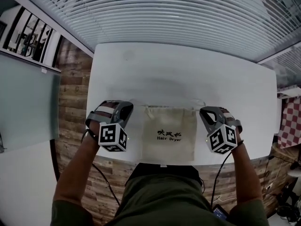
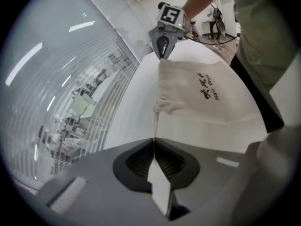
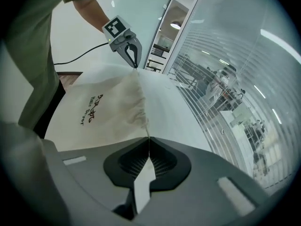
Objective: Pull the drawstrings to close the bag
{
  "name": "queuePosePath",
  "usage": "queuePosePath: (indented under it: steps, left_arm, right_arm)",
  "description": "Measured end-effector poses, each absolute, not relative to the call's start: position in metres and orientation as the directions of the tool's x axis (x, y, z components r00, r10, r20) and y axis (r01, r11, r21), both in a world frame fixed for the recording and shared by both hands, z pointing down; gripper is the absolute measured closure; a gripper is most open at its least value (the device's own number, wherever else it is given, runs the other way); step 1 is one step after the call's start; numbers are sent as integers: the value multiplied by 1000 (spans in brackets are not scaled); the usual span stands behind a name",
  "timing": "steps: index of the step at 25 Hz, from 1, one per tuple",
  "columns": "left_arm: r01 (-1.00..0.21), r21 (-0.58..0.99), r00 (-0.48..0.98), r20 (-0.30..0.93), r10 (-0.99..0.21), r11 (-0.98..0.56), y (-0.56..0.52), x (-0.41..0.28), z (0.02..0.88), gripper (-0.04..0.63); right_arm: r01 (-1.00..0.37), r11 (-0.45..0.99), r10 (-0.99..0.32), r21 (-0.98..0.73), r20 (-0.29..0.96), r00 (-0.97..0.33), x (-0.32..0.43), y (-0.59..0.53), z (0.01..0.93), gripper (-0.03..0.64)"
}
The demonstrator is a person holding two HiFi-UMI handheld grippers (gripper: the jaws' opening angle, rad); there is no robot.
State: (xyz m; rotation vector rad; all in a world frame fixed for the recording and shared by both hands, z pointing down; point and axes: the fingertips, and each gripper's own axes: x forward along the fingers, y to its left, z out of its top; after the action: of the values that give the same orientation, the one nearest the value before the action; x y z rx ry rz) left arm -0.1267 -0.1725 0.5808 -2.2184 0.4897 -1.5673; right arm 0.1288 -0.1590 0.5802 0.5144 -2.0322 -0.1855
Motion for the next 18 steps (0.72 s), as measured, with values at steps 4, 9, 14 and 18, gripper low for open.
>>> queuePosePath:
  steps: [4, 9, 14, 18]
  left_arm:
    - [-3, -613, 286, 757, -588, -790, -176, -128, 538, 583]
    - [-29, -692, 268, 690, -673, -721, -188, -137, 486, 583]
    - [-64, -753, 247, 624, -741, -655, -200, -154, 446, 583]
    - [-76, -783, 227, 590, -775, -618, -208, -169, 428, 584]
  right_arm:
    - [-319, 862, -503, 395, 750, -430, 130, -159, 538, 601]
    - [-335, 805, -593, 490, 690, -415, 134, -166, 484, 601]
    - [-361, 754, -657, 549, 633, -409, 134, -174, 448, 601]
    - [-371, 720, -694, 586, 601, -397, 138, -183, 430, 601]
